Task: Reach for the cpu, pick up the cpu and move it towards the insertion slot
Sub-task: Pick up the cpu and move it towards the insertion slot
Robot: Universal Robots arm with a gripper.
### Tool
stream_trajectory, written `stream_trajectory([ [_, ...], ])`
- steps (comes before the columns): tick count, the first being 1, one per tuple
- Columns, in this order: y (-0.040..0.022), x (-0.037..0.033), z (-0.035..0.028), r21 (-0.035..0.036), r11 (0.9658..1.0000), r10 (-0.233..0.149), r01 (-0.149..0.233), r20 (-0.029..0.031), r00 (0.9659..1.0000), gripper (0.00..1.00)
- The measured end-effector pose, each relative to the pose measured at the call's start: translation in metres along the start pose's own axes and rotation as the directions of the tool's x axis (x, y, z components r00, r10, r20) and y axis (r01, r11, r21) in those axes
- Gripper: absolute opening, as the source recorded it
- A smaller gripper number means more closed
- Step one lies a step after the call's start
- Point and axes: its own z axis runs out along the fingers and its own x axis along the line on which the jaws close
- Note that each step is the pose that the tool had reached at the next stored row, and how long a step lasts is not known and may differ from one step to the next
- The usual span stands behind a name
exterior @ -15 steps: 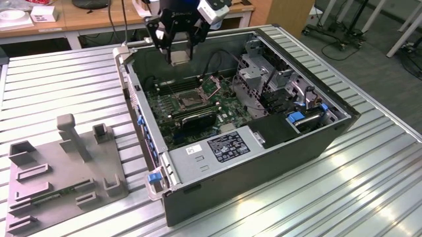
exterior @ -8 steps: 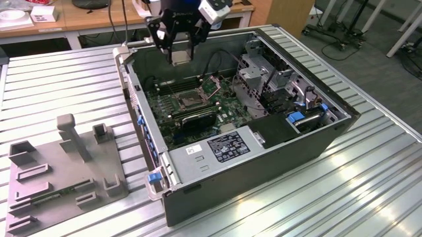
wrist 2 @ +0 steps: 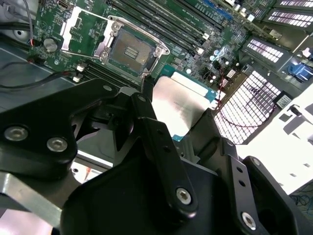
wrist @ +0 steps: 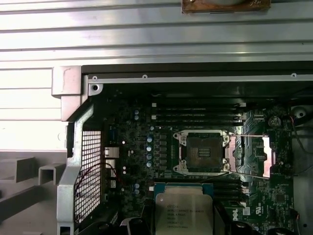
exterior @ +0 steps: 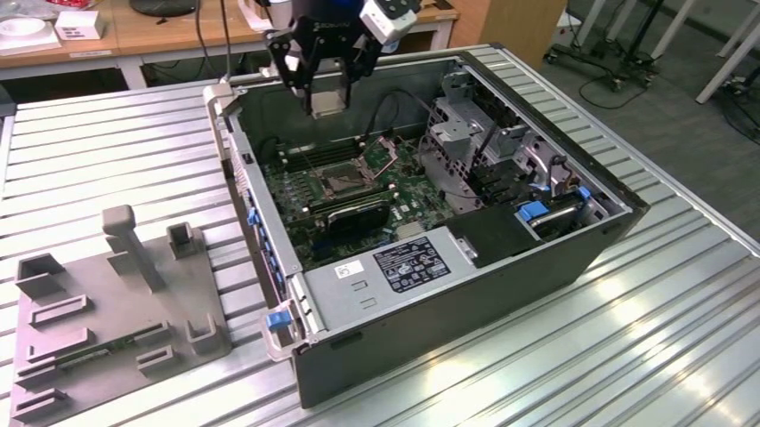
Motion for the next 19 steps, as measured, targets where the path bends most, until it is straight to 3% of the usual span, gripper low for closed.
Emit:
stream_trajectory([
  [9,0.0013,-0.0037,0.001,0.0001,1.0,0.0,0.0,-0.0001,1.0,0.55],
  [19,0.0138,-0.0132,0.0033,0.0,1.0,0.0,0.0,0.0,1.0,0.55],
])
